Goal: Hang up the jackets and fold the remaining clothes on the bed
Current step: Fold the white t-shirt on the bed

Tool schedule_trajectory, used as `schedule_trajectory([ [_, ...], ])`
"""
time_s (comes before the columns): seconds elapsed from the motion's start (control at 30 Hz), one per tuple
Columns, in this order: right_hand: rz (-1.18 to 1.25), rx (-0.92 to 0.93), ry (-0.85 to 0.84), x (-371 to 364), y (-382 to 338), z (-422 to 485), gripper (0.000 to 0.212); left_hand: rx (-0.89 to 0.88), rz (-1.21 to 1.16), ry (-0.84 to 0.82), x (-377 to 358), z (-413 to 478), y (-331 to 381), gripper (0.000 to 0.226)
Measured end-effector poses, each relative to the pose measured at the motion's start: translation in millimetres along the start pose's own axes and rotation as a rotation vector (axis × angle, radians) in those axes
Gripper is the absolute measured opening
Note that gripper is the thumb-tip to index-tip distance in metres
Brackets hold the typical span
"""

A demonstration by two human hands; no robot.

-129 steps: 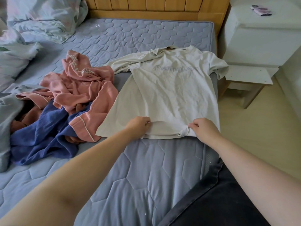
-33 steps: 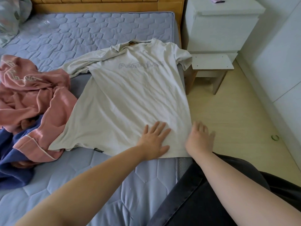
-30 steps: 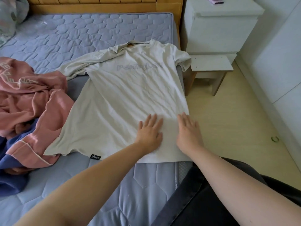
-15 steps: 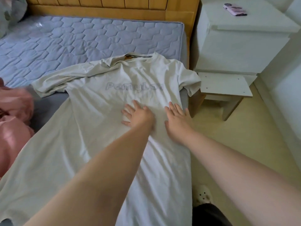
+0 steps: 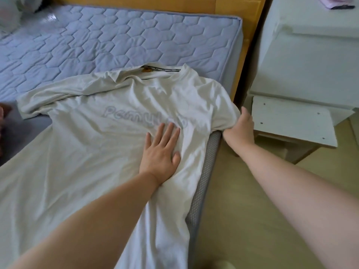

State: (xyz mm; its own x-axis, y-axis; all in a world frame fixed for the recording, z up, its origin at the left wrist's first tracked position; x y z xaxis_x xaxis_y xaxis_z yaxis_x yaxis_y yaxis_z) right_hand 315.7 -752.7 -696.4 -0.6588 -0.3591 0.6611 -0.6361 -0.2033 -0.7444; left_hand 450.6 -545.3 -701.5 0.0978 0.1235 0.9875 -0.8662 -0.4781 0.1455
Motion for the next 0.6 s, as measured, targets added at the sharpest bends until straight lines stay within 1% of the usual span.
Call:
schedule_trajectory([
  [0.03, 0.058, -0.030, -0.068, -8, -3, 7, 0.082, 0.003, 0.005, -0.018, -2, 1, -1, 0.071],
  [0.07, 0.074, -0.047, -0.133, -16, -5, 14, 0.078, 0.006, 0.008, -0.038, -4, 2, -1, 0.071],
  [0.1, 0.043, -0.056, -0.188, -21, -7, 20, 0.069, 0.007, 0.005, -0.052, -6, 2, -1, 0.070],
  [0.13, -0.016, -0.061, -0.219, -21, -8, 26, 0.055, 0.011, -0.002, -0.059, -6, 2, -1, 0.070],
  [0.17, -0.070, -0.068, -0.195, -15, -9, 33, 0.039, 0.017, -0.006, -0.063, -5, 2, -2, 0.069],
  [0.2, -0.118, -0.097, -0.136, -4, -7, 40, 0.023, 0.022, -0.007, -0.070, -4, 3, -2, 0.069],
  [0.23, -0.159, -0.150, -0.063, 10, -2, 45, 0.016, 0.026, -0.011, -0.078, -5, 3, -2, 0.069],
  [0.3, -0.262, -0.258, 0.070, 34, 8, 48, 0.018, 0.032, -0.009, -0.097, -5, 2, -3, 0.069],
  [0.33, -0.303, -0.278, 0.116, 42, 9, 48, 0.021, 0.038, -0.004, -0.106, -6, 2, -3, 0.069],
  [0.4, -0.309, -0.267, 0.161, 49, 6, 45, 0.022, 0.051, -0.005, -0.123, -8, 4, -4, 0.068],
  [0.47, -0.196, -0.291, 0.141, 48, 3, 42, 0.025, 0.058, -0.001, -0.136, -7, 4, -2, 0.067],
  [0.53, -0.083, -0.322, 0.082, 43, 0, 40, 0.029, 0.067, -0.004, -0.154, -5, 3, 0, 0.069],
  [0.6, 0.001, -0.267, 0.003, 36, -12, 41, 0.031, 0.143, -0.047, -0.139, -1, 7, 4, 0.072],
])
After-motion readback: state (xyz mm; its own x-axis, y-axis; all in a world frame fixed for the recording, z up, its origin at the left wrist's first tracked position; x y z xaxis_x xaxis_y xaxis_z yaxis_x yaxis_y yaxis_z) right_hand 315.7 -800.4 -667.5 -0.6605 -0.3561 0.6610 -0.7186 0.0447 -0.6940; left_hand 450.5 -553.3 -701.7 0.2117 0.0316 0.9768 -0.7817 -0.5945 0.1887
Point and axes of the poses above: each hand's wrist, its own z-axis towards the middle knuckle, its own x-axis out of the back of the hand, y = z × x, the point moved 10 cm from there along z, towards the middle knuckle, and after that the axes turned 1 degree about -y, right-handed, at the moved point
